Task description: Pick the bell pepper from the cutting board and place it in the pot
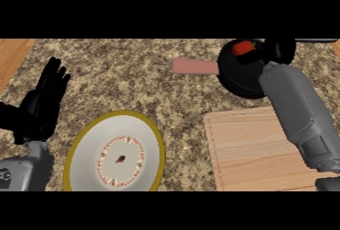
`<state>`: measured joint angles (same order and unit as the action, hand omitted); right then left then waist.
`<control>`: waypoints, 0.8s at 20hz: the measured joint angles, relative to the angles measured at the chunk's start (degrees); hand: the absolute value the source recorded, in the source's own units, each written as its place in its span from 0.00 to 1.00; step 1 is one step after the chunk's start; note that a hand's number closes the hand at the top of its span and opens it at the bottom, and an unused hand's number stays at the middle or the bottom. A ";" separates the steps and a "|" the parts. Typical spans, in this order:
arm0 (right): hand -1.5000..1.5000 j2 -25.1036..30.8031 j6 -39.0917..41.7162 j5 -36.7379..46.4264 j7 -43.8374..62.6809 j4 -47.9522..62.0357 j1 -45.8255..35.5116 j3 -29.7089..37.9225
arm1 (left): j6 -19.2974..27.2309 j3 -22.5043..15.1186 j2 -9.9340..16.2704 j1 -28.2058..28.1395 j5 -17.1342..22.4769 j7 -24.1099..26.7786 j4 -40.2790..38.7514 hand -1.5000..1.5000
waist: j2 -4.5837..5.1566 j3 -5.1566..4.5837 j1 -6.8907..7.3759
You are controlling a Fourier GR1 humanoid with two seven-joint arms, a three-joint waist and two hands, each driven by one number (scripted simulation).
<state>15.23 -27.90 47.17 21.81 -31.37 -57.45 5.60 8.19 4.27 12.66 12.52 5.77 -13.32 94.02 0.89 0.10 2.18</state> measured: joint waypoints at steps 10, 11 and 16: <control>0.00 -2.23 -0.73 -17.76 -21.78 0.17 0.13 13.65 | -0.31 0.41 0.11 0.27 0.01 -0.06 0.00 0.50 | -0.02 0.05 -0.10; 0.00 -1.89 -0.40 -19.40 -23.43 0.08 -0.05 14.99 | 0.11 0.16 -0.10 0.25 -0.45 -0.26 0.10 0.50 | -0.06 0.05 -0.20; 0.00 0.47 3.10 -26.10 -28.99 -1.23 1.35 19.77 | 0.51 0.42 -0.47 0.16 -1.04 0.16 -0.70 0.50 | -0.47 -0.03 -1.19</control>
<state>15.71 -24.80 21.07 -7.19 -32.60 -56.11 25.37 8.69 4.69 12.18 12.68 4.73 -13.16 93.32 0.42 0.07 0.99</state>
